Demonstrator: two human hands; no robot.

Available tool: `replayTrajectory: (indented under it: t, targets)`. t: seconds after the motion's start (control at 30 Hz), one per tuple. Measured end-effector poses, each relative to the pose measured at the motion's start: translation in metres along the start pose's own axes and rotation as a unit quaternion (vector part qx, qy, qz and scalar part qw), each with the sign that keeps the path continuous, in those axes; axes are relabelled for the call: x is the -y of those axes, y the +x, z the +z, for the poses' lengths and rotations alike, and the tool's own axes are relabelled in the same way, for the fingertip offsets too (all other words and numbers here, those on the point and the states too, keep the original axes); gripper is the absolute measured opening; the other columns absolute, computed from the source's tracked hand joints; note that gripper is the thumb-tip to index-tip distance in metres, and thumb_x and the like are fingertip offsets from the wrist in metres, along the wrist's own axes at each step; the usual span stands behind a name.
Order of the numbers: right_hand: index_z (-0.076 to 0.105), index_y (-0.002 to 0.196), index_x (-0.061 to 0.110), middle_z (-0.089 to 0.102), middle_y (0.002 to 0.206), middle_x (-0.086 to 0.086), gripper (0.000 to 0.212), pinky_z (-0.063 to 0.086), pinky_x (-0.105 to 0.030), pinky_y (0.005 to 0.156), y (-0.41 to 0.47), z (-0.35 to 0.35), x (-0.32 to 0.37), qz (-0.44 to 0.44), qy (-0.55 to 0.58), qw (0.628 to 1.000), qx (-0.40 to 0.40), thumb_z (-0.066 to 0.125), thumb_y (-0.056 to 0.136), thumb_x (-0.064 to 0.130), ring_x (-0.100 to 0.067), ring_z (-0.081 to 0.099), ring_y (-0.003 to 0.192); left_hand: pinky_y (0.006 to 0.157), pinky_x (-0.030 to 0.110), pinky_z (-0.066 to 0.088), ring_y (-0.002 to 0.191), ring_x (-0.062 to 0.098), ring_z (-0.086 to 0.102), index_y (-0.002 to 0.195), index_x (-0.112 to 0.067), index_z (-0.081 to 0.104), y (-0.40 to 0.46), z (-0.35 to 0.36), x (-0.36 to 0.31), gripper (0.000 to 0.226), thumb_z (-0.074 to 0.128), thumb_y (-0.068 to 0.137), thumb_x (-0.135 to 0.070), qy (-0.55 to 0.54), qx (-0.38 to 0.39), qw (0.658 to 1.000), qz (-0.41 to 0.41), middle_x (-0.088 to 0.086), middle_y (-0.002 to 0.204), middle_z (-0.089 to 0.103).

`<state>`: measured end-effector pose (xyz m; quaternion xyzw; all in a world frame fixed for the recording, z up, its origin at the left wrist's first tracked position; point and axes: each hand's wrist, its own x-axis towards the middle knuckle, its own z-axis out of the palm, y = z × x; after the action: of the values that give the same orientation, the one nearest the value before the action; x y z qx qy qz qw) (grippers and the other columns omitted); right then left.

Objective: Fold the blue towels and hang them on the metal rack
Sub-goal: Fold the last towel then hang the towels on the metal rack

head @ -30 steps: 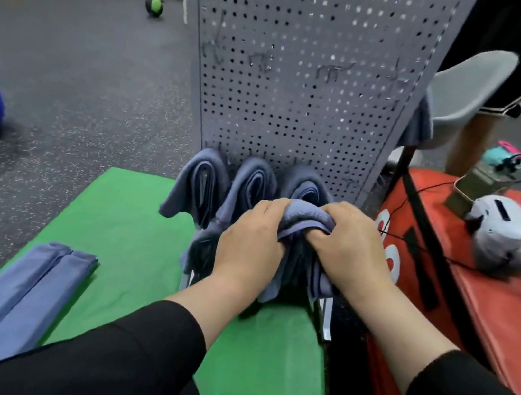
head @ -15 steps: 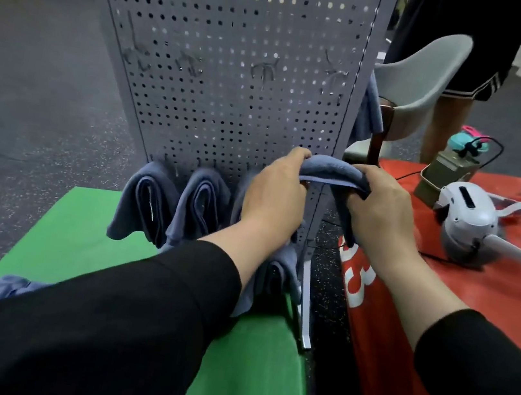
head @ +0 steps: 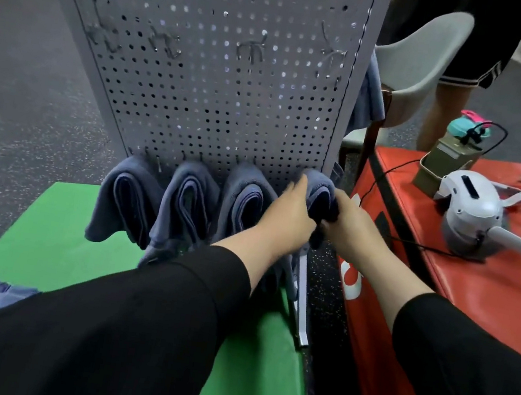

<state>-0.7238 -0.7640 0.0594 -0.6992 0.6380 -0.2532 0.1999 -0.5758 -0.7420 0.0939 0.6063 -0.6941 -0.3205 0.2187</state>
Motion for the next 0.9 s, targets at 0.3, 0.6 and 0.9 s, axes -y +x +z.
replayTrajectory:
  t: [0.3, 0.6, 0.9]
  targets:
    - [0.052, 0.142, 0.001, 0.055, 0.144, -0.012, 0.053, 0.035, -0.035, 0.117, -0.049, 0.014, 0.03, -0.179, 0.1, 0.946, -0.25, 0.052, 0.09, 0.008, -0.022, 0.049, 0.136, 0.11, 0.042, 0.046, 0.131, 0.022, 0.054, 0.154, -0.026, 0.042, -0.054, -0.013, 0.019, 0.055, 0.048, 0.101, -0.015, -0.145, -0.13, 0.98, 0.046, 0.004, 0.144, 0.058]
    - [0.07, 0.105, 0.005, 0.069, 0.101, -0.003, 0.02, 0.048, -0.022, 0.089, -0.091, 0.088, 0.18, -0.342, 0.18, 0.91, -0.152, 0.052, 0.099, 0.01, -0.013, 0.063, 0.095, 0.08, 0.045, 0.056, 0.083, 0.026, 0.069, 0.109, -0.022, 0.068, -0.14, -0.114, 0.126, 0.03, 0.047, 0.09, -0.032, -0.16, -0.415, 0.893, 0.061, 0.002, 0.086, 0.074]
    - [0.067, 0.123, 0.018, 0.068, 0.123, -0.001, 0.028, 0.047, -0.033, 0.098, -0.14, 0.304, 0.317, -0.36, 0.066, 0.905, 0.216, 0.058, 0.098, 0.025, -0.02, 0.063, 0.112, 0.08, 0.043, 0.048, 0.097, 0.037, 0.064, 0.113, -0.014, 0.069, -0.296, -0.199, 0.367, 0.022, 0.054, 0.098, -0.017, 0.04, -0.337, 0.902, -0.267, 0.014, 0.1, 0.074]
